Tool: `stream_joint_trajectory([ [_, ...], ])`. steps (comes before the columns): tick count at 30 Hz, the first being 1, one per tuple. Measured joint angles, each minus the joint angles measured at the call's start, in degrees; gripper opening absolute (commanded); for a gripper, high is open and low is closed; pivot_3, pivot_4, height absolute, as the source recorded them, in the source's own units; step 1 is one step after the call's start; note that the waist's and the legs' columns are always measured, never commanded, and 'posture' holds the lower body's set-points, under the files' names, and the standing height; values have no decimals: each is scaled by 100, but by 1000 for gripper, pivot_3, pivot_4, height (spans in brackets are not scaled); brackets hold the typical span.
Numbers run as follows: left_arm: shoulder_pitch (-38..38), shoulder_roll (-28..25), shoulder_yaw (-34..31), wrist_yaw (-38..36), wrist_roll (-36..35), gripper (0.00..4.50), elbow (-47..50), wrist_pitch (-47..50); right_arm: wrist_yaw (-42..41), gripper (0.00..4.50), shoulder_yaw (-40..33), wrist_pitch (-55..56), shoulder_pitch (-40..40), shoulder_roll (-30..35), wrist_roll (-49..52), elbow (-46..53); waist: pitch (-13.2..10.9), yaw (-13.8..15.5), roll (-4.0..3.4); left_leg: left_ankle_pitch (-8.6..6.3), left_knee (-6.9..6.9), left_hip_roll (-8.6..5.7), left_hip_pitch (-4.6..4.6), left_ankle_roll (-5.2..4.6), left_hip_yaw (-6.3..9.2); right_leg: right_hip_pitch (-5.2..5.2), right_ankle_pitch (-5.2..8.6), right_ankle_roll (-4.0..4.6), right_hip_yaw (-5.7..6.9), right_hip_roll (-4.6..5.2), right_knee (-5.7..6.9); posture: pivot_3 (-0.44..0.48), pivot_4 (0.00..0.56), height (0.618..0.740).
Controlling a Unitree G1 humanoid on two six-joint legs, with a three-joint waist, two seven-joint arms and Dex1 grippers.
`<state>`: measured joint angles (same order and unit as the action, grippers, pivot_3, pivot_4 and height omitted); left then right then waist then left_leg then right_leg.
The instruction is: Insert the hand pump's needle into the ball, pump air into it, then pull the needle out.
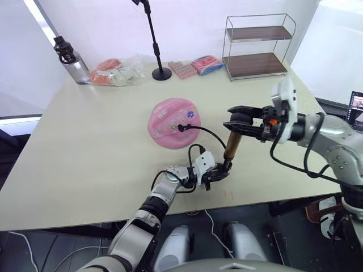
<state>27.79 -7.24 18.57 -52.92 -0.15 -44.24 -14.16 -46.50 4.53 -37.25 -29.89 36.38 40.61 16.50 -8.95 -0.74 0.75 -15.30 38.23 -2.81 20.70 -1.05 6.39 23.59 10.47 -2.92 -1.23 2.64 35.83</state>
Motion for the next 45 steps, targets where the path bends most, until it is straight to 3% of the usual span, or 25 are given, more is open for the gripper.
stream_joint_trajectory([
  [7, 24, 28, -9, 38, 64, 1107, -245, -192, -261, 1767, 393, 1129, 804, -590, -761, -689, 64, -5, 0, -1, -2, -4, -10, 0, 0, -8, 2, -4, -2, 3, 0, 0, 150, 740],
  [17, 31, 126, -126, 71, 65, 1107, -391, -135, -545, 1767, 573, 1883, 802, -829, -1299, -1133, 98, -7, -19, -2, -4, 0, -48, 2, 9, -47, 26, 4, 8, 3, 0, 0, 150, 740],
  [24, 21, 110, -137, -70, 51, 1107, -338, -179, -573, 1767, 267, 924, 228, -552, -821, -861, 72, 2, -48, 0, -5, -7, 9, 0, 19, 6, 12, -20, 15, 7, 0, 0, 150, 740],
  [35, -3, 94, -134, -109, 46, 1107, -286, -299, -507, 1767, -936, -1002, -1263, 388, 1031, -343, 29, 9, -50, -2, -16, -8, 21, 0, 30, 9, 14, -18, 29, 17, -12, 0, 150, 740],
  [45, -2, 78, -131, -179, 35, 1107, -174, -374, -311, 1767, -965, -1557, -1630, 468, 1275, -423, -9, 17, -58, -1, -16, -15, 97, 0, 33, 80, 11, -19, 32, 22, -17, 0, 150, 740],
])
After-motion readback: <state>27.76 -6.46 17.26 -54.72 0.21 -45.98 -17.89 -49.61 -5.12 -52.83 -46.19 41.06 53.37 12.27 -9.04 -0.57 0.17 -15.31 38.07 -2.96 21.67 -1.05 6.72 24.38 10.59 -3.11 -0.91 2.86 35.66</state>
